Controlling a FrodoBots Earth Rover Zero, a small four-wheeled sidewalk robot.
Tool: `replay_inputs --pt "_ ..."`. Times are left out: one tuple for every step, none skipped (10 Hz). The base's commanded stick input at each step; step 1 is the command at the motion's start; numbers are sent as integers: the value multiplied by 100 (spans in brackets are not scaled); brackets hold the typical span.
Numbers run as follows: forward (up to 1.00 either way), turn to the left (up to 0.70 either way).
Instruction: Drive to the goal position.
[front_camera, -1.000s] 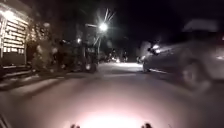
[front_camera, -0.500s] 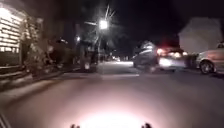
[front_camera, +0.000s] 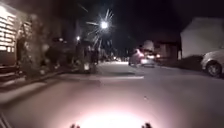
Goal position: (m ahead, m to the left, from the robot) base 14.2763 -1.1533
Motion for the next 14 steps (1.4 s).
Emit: replay_inputs --pt "70 0" --pt "70 0" --pt "70 0" --pt "70 0" --pt "70 0" --pt "70 0" --pt "70 0" --pt "70 0" --pt "70 0" --pt "70 0" --pt "70 0" --pt "70 0" --pt "70 0" --pt "70 0"
